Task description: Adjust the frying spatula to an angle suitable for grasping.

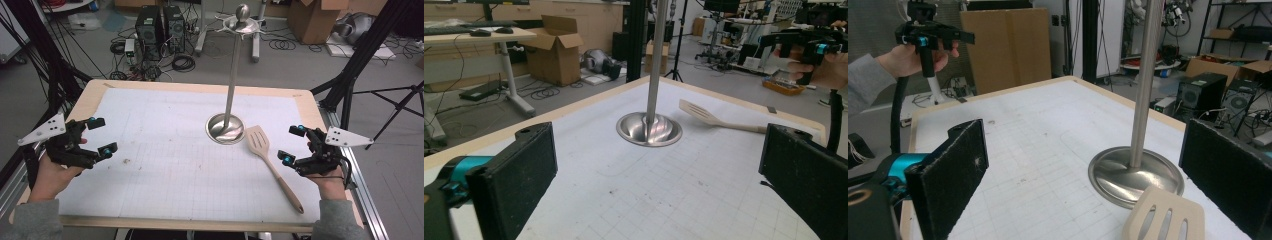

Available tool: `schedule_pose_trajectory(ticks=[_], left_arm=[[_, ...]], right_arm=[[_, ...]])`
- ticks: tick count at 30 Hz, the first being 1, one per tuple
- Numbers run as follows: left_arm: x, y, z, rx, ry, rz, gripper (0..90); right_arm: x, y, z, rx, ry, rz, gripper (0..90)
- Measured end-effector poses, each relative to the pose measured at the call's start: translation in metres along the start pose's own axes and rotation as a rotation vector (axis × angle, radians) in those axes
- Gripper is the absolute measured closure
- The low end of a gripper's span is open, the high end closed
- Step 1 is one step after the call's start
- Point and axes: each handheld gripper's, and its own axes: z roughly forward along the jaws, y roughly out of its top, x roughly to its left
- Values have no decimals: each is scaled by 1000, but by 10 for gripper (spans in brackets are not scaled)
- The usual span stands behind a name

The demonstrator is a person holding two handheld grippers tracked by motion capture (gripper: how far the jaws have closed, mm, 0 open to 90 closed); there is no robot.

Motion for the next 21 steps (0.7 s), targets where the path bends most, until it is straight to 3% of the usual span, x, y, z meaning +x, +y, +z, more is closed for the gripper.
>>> schedule_pose_trajectory(ticks=[8, 16, 18, 19, 21], left_arm=[[-2, -1, 1, 7, 8, -4, 25], [-2, -4, 4, 23, 2, -9, 25], [-2, -4, 3, 23, 2, -8, 26], [-2, -4, 3, 22, 2, -10, 26], [-2, -4, 3, 22, 4, -12, 25]], right_arm=[[-1, -2, 2, 14, -26, 8, 43], [-6, -8, 4, 65, -42, 39, 46], [-6, -10, 4, 71, -42, 33, 105], [-6, -11, 3, 73, -32, 30, 189], [-7, -13, 2, 70, -11, 20, 221]])
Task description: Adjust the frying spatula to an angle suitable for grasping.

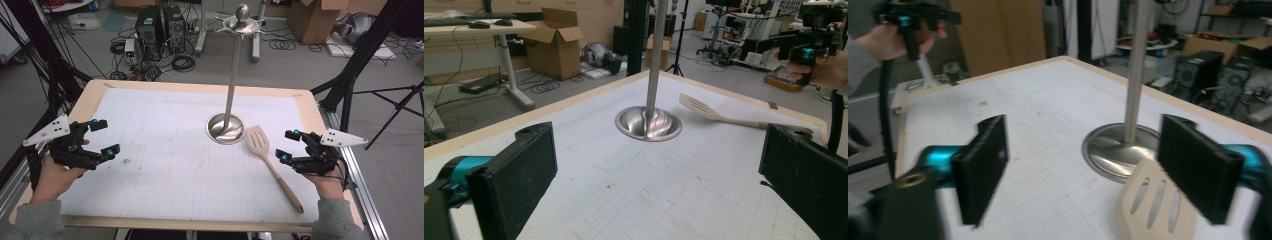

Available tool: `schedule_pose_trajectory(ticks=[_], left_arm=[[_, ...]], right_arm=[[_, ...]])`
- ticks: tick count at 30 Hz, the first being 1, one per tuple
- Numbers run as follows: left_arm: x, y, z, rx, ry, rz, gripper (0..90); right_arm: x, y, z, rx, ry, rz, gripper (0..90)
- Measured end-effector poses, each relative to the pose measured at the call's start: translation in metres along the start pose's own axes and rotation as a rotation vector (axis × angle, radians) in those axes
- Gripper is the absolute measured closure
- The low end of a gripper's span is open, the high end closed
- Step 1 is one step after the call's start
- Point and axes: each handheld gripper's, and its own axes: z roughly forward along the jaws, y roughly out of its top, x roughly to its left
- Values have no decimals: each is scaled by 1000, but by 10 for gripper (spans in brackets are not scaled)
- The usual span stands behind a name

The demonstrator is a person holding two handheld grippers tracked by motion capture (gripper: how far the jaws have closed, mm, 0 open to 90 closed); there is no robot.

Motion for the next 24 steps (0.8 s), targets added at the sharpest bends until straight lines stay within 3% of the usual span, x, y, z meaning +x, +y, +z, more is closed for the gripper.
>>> schedule_pose_trajectory(ticks=[9, 12, 16, 24], left_arm=[[3, -6, 0, 22, 11, -19, 26], [2, -6, 0, 21, 11, -18, 26], [3, -7, 0, 25, 14, -19, 25], [4, -12, 3, 40, 15, -29, 25]], right_arm=[[-8, -11, 3, 35, 32, 21, 386], [-10, -13, 0, 27, 27, 39, 408], [-11, -16, -3, 31, 10, 38, 544], [-13, -28, -3, 86, -16, 38, 722]])
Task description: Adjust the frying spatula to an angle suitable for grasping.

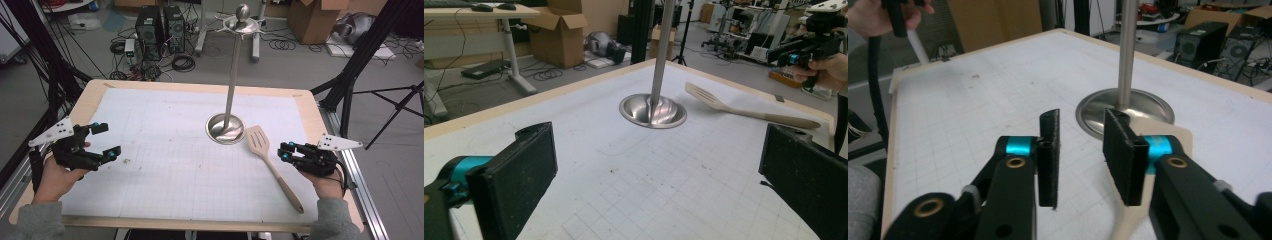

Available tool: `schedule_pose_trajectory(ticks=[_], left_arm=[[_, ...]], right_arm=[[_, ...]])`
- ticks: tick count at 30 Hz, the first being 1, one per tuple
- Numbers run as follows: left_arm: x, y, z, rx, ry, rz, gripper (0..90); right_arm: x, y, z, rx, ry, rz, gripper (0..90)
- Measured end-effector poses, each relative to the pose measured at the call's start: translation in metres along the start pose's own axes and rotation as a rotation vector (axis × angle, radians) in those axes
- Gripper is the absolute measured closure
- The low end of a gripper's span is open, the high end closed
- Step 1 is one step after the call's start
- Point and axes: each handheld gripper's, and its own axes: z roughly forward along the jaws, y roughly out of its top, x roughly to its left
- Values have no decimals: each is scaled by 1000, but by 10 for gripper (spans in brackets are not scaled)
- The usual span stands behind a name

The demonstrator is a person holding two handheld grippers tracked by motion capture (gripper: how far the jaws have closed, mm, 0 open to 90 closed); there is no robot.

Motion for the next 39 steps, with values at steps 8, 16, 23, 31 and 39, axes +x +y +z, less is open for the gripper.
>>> schedule_pose_trajectory(ticks=[8, 16, 23, 31, 39], left_arm=[[1, -3, 3, 13, -2, -8, 25], [1, -5, 5, 24, -3, -9, 25], [2, -8, 7, 31, -3, -16, 26], [2, -11, 7, 39, -3, -21, 26], [2, -13, 7, 45, -2, -24, 25]], right_arm=[[-5, -10, -3, -5, -12, 21, 892], [-10, -25, 7, 103, -40, 32, 894], [-19, -40, 19, 200, -108, 61, 896], [-29, -46, 28, 205, -126, 96, 899], [-32, -50, 41, 278, -136, 74, 900]])
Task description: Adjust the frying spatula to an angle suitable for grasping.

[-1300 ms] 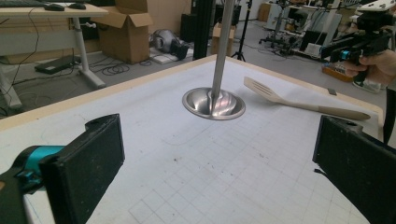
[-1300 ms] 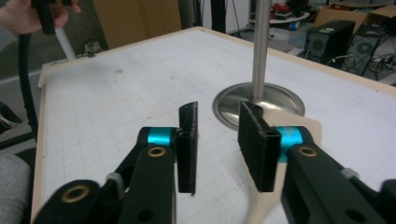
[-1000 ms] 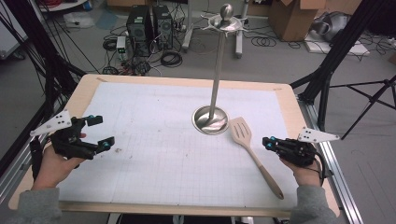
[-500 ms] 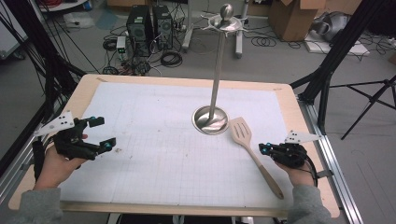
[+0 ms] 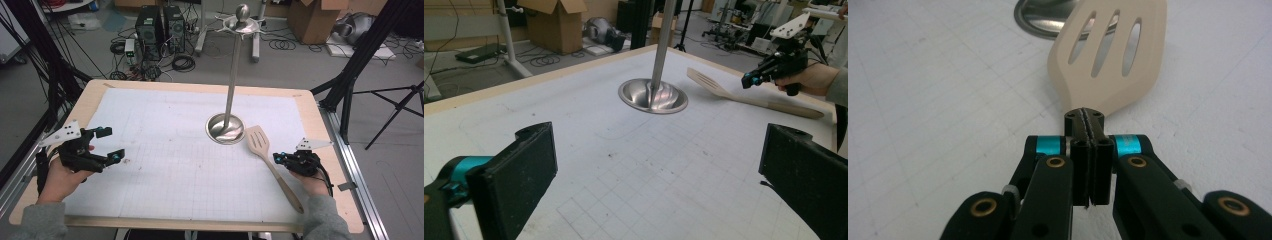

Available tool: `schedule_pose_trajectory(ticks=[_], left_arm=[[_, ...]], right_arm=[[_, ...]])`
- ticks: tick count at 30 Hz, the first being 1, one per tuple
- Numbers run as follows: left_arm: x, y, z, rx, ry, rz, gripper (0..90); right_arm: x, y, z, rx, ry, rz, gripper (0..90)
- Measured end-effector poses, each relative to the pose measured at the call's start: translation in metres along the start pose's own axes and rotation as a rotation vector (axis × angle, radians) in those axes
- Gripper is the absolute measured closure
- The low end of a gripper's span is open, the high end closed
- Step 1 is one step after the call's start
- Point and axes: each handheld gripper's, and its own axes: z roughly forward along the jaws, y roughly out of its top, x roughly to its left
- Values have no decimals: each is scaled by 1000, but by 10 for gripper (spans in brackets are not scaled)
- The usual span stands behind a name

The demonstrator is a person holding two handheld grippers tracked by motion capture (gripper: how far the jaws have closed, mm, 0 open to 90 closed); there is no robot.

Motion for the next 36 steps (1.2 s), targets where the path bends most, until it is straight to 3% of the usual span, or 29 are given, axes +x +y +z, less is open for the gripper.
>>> schedule_pose_trajectory(ticks=[7, 16, 29, 36], left_arm=[[1, -2, 0, 9, 4, -5, 26], [1, -4, -1, 11, 7, -10, 26], [1, -6, 0, 25, 11, -10, 26], [1, -6, 2, 26, 7, -11, 25]], right_arm=[[-4, -1, 5, 25, -38, 6, 900], [-5, -1, 15, 78, -28, 14, 900], [-1, 1, 22, 115, 8, -15, 900], [6, 2, 25, 120, 65, -52, 900]])
